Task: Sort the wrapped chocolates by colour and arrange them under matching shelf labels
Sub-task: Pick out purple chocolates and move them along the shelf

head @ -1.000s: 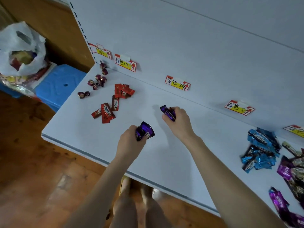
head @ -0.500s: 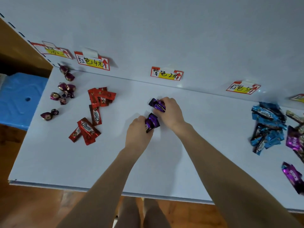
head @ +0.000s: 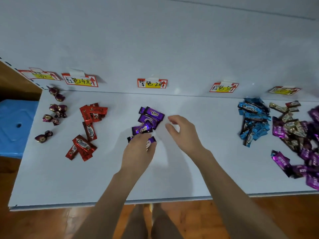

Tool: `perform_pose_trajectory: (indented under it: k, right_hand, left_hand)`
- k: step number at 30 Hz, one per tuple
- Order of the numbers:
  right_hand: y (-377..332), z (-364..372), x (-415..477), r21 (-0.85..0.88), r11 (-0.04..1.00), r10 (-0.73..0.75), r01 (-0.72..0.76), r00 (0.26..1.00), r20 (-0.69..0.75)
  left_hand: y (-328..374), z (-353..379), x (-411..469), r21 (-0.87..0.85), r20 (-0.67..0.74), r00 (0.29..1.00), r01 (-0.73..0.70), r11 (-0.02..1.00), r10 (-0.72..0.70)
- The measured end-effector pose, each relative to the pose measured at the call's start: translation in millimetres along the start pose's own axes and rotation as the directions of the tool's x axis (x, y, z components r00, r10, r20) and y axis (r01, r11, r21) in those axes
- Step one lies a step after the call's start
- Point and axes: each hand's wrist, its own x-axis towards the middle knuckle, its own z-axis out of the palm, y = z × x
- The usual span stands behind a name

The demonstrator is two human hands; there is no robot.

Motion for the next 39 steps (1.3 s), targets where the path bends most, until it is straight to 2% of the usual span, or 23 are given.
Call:
perform_pose_trajectory:
  k: [3,9,15,19,22,25,29,39]
  right_hand:
    - [2.6,-30.3,-57.3,0.061,0.997,0.056,-0.048,0.988,-0.143]
    - [19.2,-69.5,-159.5,0.197,0.961,0.253,-0.196,0.911,-0.325]
    - [61.0,-114.4,-231.0,0.264,0.918,0.389,-0.296,0.802,-0.453]
    - [99.1,-155.0,-274.8,0.286,0.910,0.413,-0.301,0.729,-0.546]
    - [133.4,-192.1,-303.8,0.293,0.908,0.417,-0.299,0.715,-0.561]
    - [166.7,-231.3,-327.4,0.281,0.917,0.397,-0.282,0.694,-0.600]
    - [203.4,-270.7,-343.4,0.288,0.920,0.391,-0.266,0.679,-0.622]
    - [278.1,-335.8,-312.7,0.336,0.900,0.428,-0.277,0.703,-0.568]
  left_hand:
    - [16.2,-11.1,-32.9,-0.029,0.007,0.988,-0.157,0.987,0.157]
    - [62.2,-16.0,-75.5,-0.023,0.079,0.938,-0.335,0.942,0.336]
    - [109.1,11.3,-92.6,-0.016,0.173,0.883,-0.440,0.898,0.435]
    - [149.7,49.3,-111.4,-0.004,0.177,0.868,-0.471,0.882,0.464]
    - [188.5,87.8,-132.9,-0.025,0.174,0.862,-0.480,0.877,0.476]
    - [226.4,126.0,-153.7,-0.034,0.186,0.822,-0.543,0.839,0.539]
    - [266.1,163.0,-164.4,-0.022,0.226,0.812,-0.548,0.836,0.538]
    - [349.2,242.6,-128.7,-0.020,0.273,0.805,-0.543,0.840,0.527]
